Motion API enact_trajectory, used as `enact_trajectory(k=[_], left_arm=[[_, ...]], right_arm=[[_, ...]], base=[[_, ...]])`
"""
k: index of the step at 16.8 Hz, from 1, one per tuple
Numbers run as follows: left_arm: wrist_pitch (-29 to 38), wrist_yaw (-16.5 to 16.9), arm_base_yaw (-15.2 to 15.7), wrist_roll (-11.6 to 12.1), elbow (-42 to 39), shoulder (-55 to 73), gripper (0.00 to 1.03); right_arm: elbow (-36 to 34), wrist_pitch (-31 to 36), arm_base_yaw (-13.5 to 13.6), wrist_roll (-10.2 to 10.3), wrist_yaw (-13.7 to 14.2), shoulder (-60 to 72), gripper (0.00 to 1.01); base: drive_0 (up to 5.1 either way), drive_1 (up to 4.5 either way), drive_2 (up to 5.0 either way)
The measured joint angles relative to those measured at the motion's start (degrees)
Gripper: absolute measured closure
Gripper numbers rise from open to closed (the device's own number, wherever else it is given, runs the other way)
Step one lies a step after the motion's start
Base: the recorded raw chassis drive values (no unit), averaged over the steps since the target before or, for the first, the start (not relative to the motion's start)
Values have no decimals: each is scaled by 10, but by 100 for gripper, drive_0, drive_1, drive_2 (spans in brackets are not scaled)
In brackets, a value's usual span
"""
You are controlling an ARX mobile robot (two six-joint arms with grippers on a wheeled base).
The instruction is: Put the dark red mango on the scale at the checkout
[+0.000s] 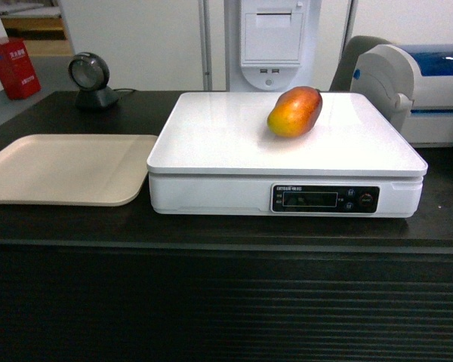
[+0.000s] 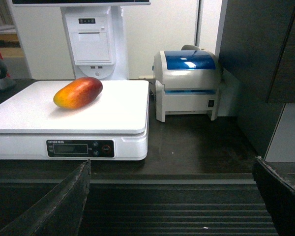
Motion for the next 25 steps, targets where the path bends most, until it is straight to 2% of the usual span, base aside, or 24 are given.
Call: enact_trajectory(k=[4,7,8,9,10,11,12,14,16,17,25], left_arm=[[-32,-25,100,2,-196,-185,5],[-67,-16,153,2,-268,-295,5],[-54,-8,170,0,-273,-308,5],[23,5,196,-27,-295,-327,15],[30,32,227,-53,-334,-368,26],[1,59,257,-68,-389,-421,38],[-21,57,262,-77,-423,-461,49],[-9,66,257,-86,-473,-541,74],[-5,66,257,-87,-505,-566,96],[-8,65,257,-89,-525,-578,101],[-34,65,257,-89,-587,-667,101]], right_arm=[[0,0,0,0,0,0,3],[0,0,0,0,0,0,3],[0,0,0,0,0,0,3],[0,0,0,0,-1,0,3],[0,0,0,0,0,0,3],[0,0,0,0,0,0,3],[0,0,0,0,0,0,3],[0,0,0,0,0,0,3],[0,0,0,0,0,0,3],[0,0,0,0,0,0,3],[0,0,0,0,0,0,3]], base=[[0,0,0],[0,0,0],[0,0,0],[0,0,0],[0,0,0],[0,0,0],[0,0,0],[0,0,0],[0,0,0],[0,0,0],[0,0,0]])
